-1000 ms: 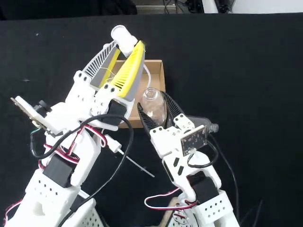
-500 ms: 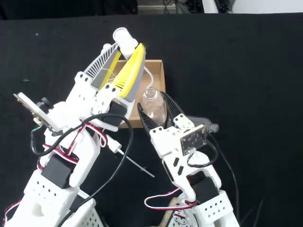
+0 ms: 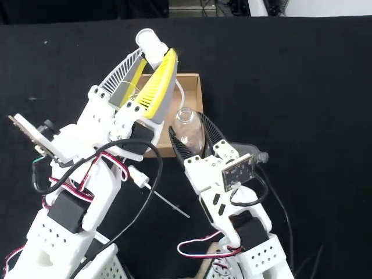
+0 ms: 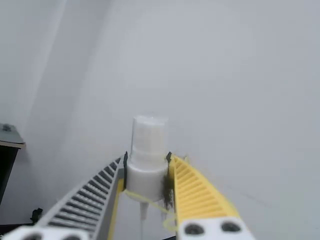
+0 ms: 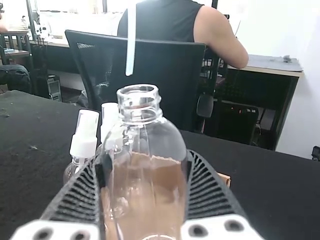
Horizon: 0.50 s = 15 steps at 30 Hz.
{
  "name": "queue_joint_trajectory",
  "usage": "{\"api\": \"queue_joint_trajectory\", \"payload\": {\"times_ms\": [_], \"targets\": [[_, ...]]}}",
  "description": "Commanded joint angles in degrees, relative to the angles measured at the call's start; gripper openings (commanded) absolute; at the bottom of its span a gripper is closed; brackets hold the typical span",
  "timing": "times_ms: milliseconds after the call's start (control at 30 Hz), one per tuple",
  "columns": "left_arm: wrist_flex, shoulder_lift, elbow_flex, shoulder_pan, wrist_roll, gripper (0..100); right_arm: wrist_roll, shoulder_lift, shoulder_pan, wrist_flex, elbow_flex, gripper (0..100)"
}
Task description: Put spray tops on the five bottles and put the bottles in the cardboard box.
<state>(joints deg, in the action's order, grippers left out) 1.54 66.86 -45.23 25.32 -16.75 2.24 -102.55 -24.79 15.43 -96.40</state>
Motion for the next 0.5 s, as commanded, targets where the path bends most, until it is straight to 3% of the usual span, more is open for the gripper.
{"api": "queue_joint_trajectory", "payload": {"times_ms": [0, 467], "targets": [[0.09, 0.09, 0.84, 1.8, -0.35, 3, -0.44, -0.84, -0.7, -1.76, 0.4, 1.1], [-0.26, 0.7, -7.08, 2.24, 0.0, 3, -0.44, -0.84, -0.7, -1.58, 0.66, 1.1]]}}
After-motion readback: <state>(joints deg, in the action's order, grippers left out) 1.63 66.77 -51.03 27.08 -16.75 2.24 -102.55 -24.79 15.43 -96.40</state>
